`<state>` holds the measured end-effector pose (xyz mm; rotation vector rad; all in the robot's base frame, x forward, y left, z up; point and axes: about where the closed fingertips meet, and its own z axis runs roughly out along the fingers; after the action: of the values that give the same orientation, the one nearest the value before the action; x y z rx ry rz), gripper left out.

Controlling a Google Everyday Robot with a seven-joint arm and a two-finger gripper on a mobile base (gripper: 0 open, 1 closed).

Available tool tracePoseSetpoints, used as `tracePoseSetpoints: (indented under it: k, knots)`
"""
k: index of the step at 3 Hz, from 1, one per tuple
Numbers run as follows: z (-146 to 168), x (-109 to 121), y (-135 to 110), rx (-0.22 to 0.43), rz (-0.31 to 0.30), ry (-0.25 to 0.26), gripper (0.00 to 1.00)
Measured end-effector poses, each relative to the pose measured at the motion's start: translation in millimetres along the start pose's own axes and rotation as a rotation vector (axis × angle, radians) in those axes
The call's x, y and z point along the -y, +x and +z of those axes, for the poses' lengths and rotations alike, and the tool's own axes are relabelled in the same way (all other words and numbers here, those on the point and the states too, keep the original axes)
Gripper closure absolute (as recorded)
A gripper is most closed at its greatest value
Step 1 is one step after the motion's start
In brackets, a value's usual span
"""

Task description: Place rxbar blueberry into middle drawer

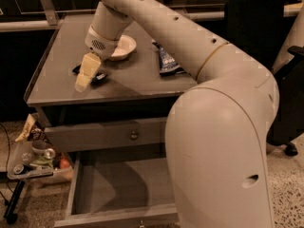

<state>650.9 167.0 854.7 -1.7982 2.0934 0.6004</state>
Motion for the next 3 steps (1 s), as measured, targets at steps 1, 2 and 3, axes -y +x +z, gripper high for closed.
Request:
tracePoseSetpoints:
  k: [1,2,3]
  knots:
    - [6.5,1.1,-3.2,0.003,0.001,-0.017,0.00]
    - [13.8,-2.3,-9.5,0.009,-0.007,-0.044,0.00]
    - [17.6,-3.2,-17.8,0.010,-0.019,-0.057,0.00]
